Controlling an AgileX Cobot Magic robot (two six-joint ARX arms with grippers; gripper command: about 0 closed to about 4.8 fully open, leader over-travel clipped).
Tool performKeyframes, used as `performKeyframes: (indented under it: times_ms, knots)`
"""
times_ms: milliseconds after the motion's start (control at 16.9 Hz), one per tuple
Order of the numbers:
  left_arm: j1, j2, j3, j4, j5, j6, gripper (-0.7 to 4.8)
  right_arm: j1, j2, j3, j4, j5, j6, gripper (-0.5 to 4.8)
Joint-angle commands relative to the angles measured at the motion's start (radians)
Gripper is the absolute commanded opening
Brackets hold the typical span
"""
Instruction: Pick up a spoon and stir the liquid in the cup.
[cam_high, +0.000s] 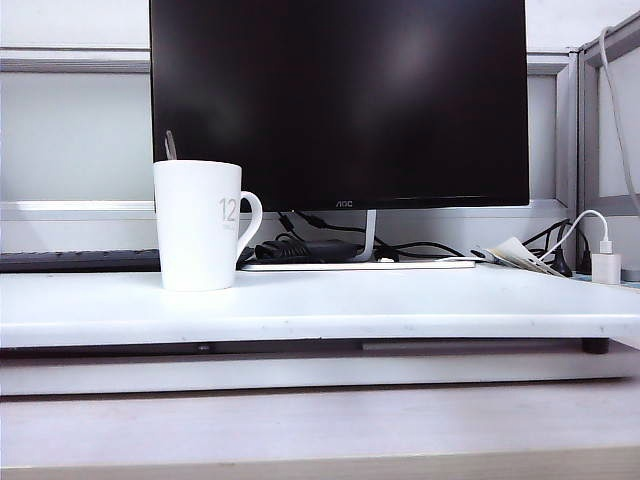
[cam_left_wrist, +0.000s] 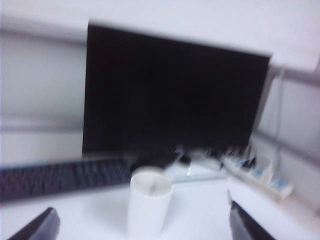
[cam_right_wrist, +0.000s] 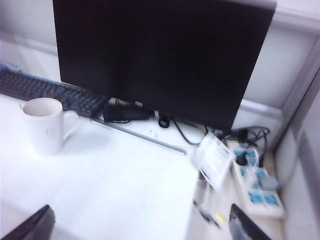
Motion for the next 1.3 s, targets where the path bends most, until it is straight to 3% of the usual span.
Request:
performKeyframes:
  times_ms: [59, 295, 472, 709, 886, 945, 1063, 1299]
  knots:
    - [0.001, 0.003, -0.192, 0.073, 0.005, -0.005, 4.66, 0.000, -0.274, -0.414, 0.287, 0.001, 0.224, 4.63]
    - [0.002, 0.003, -0.484, 0.385, -0.060, -0.008, 4.65, 0.002, -0.185, -0.787, 0.718, -0.030, 0.318, 4.62]
    - [0.002, 0.003, -0.582, 0.413, -0.165, -0.008, 4.65, 0.001, -0.104, -0.941, 0.959, -0.013, 0.339, 4.62]
    - [0.002, 0.002, -0.658, 0.379, -0.209, -0.015, 4.60, 0.001, -0.069, -1.090, 0.949, 0.008, 0.375, 4.62]
    - [0.002, 0.003, -0.658, 0.339, -0.249, -0.031, 4.24, 0.001, -0.071, -1.145, 0.883, 0.050, 0.419, 4.60]
    - [0.002, 0.003, -0.658, 0.340, -0.249, -0.031, 3.56, 0.000, -0.076, -1.144, 0.872, 0.071, 0.419, 3.98]
    - [0.002, 0.001, -0.658, 0.340, -0.245, -0.033, -0.24, 0.000, -0.089, -1.144, 0.887, 0.073, 0.419, -0.02]
    - [0.001, 0.001, -0.658, 0.340, -0.246, -0.031, -0.05, 0.000, -0.116, -1.144, 0.947, 0.076, 0.414, 0.14]
